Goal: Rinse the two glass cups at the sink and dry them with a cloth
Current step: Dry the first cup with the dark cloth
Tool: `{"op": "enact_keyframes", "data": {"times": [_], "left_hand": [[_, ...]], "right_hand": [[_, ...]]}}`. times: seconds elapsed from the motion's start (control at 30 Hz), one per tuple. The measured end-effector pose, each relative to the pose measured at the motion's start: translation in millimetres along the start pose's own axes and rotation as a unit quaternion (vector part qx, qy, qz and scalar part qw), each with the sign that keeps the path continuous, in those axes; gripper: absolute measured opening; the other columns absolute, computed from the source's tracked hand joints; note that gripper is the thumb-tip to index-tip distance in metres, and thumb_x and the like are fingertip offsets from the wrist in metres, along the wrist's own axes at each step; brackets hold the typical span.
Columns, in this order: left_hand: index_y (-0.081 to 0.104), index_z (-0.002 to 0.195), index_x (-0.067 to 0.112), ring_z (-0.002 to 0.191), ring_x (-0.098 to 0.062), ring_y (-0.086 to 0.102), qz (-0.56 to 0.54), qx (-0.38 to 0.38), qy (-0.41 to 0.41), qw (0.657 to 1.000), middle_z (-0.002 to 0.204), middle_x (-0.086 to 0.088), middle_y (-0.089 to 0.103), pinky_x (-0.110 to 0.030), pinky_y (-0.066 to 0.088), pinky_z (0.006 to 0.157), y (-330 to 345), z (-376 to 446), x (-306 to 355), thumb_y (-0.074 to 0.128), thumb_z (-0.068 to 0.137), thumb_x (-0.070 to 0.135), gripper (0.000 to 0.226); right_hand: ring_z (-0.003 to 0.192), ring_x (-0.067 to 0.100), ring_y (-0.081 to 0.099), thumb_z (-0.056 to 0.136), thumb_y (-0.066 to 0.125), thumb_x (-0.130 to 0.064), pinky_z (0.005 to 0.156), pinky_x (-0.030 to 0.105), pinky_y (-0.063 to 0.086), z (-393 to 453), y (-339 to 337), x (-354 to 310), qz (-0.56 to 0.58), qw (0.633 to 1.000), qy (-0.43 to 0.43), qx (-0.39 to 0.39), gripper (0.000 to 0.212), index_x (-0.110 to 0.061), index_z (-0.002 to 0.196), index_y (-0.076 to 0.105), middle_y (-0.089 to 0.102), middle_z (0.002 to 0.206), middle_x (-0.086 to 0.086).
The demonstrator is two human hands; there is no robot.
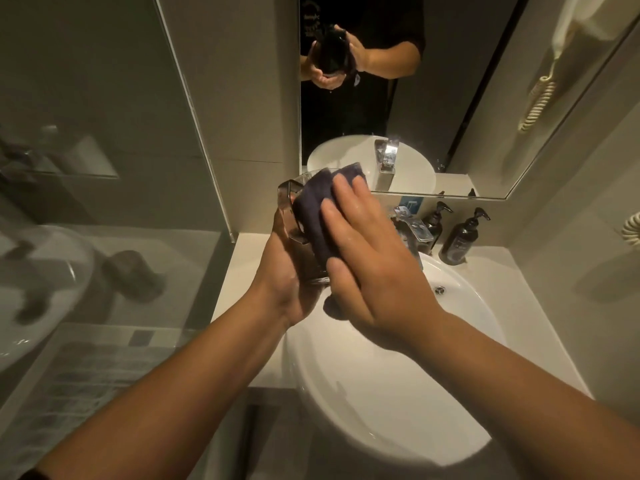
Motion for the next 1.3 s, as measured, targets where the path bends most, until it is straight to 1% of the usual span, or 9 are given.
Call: {"op": "enact_keyframes", "data": {"times": [0.17, 0.3, 0.47, 0.57, 0.73, 0.93, 1.03, 1.17, 1.3], "left_hand": [[0.066, 0.129, 0.019, 0.123, -0.035, 0.058, -0.018, -0.023, -0.018, 0.999, 0.134, -0.016, 0.061, -0.053, 0.045, 0.107, -0.1, 3.0, -4.2, 0.058, 0.082, 0.059, 0.063], [0.063, 0.134, 0.017, 0.129, -0.033, 0.056, -0.024, -0.003, -0.024, 0.999, 0.140, -0.015, 0.060, -0.051, 0.046, 0.107, 0.1, 5.3, -8.0, 0.053, 0.091, 0.061, 0.062], [0.071, 0.110, 0.017, 0.103, -0.033, 0.072, 0.160, 0.186, 0.084, 0.966, 0.103, -0.008, 0.077, -0.047, 0.061, 0.086, 2.1, 8.1, -1.4, 0.038, 0.106, 0.046, 0.043], [0.067, 0.114, 0.023, 0.103, -0.024, 0.072, 0.113, 0.129, 0.063, 0.983, 0.106, -0.005, 0.077, -0.039, 0.058, 0.085, 10.5, 5.7, -4.0, 0.023, 0.100, 0.063, 0.062], [0.057, 0.130, 0.024, 0.112, -0.021, 0.070, 0.121, 0.148, 0.118, 0.974, 0.122, -0.007, 0.072, -0.037, 0.058, 0.089, 20.9, 2.6, -7.7, 0.044, 0.104, 0.045, 0.036], [0.060, 0.122, 0.025, 0.102, -0.011, 0.073, 0.077, 0.174, 0.122, 0.974, 0.110, 0.002, 0.077, -0.027, 0.060, 0.082, 24.5, 0.4, -11.4, 0.038, 0.107, 0.037, 0.029], [0.060, 0.121, 0.022, 0.096, -0.018, 0.075, 0.053, 0.167, 0.094, 0.980, 0.107, -0.005, 0.077, -0.030, 0.060, 0.073, 21.5, 3.8, -12.7, 0.039, 0.107, 0.038, 0.030], [0.056, 0.135, 0.017, 0.109, -0.030, 0.071, 0.019, 0.158, 0.055, 0.986, 0.123, -0.016, 0.071, -0.049, 0.055, 0.096, 10.6, 11.0, -17.5, 0.042, 0.103, 0.044, 0.043], [0.057, 0.136, 0.014, 0.118, -0.031, 0.067, -0.006, 0.123, 0.003, 0.992, 0.129, -0.016, 0.068, -0.049, 0.050, 0.104, 2.4, 17.6, -19.2, 0.037, 0.105, 0.046, 0.049]], "right_hand": [[0.148, 0.004, 0.009, 0.099, 0.031, -0.028, 0.119, 0.019, 0.012, 6.8, -6.9, 16.8, 0.214, 0.961, 0.174, 0.021, 0.057, -0.017, 0.153, 0.018, 0.012, 0.163, 0.000], [0.146, 0.017, 0.026, 0.096, 0.034, -0.032, 0.119, 0.045, 0.025, 2.2, -5.3, 27.8, 0.355, 0.903, 0.230, 0.075, 0.061, -0.019, 0.154, 0.020, 0.027, 0.160, 0.003], [0.147, -0.001, 0.010, 0.097, 0.036, -0.028, 0.118, 0.015, 0.012, -4.5, -12.0, 30.9, 0.203, 0.944, 0.245, 0.083, 0.063, -0.017, 0.155, 0.014, 0.013, 0.163, -0.004], [0.149, 0.004, 0.006, 0.097, 0.036, -0.028, 0.116, 0.009, 0.008, -3.0, -16.1, 31.5, 0.154, 0.954, 0.241, 0.091, 0.064, -0.014, 0.155, 0.012, 0.009, 0.164, 0.000], [0.151, 0.029, -0.001, 0.097, 0.035, -0.028, 0.122, 0.045, 0.012, -11.8, -12.2, 14.2, 0.005, 0.988, 0.140, 0.061, 0.066, -0.003, 0.152, 0.013, 0.004, 0.162, 0.019], [0.147, 0.043, 0.009, 0.097, 0.041, -0.026, 0.117, 0.057, 0.021, -14.2, -7.6, 12.0, -0.103, 0.992, 0.044, 0.064, 0.059, 0.004, 0.146, 0.030, 0.019, 0.156, 0.029], [0.150, 0.033, 0.006, 0.096, 0.037, -0.025, 0.121, 0.047, 0.015, -11.1, -8.1, 17.3, -0.005, 0.993, 0.081, 0.086, 0.059, -0.001, 0.149, 0.025, 0.015, 0.159, 0.021], [0.150, 0.009, 0.004, 0.097, 0.036, -0.023, 0.122, 0.036, 0.015, -9.6, -6.7, 28.8, 0.198, 0.955, 0.198, 0.102, 0.062, -0.014, 0.154, 0.013, 0.006, 0.164, 0.004], [0.141, 0.020, 0.036, 0.098, 0.037, -0.023, 0.116, 0.047, 0.032, -6.6, -3.3, 39.6, 0.416, 0.865, 0.254, 0.124, 0.059, -0.022, 0.154, 0.020, 0.036, 0.154, 0.004]]}}
Point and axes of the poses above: each hand's wrist, its own z-axis towards the middle knuckle, its own y-axis out of the palm, x = y × z, the point moved 3 cm from there along z, towards the middle knuckle
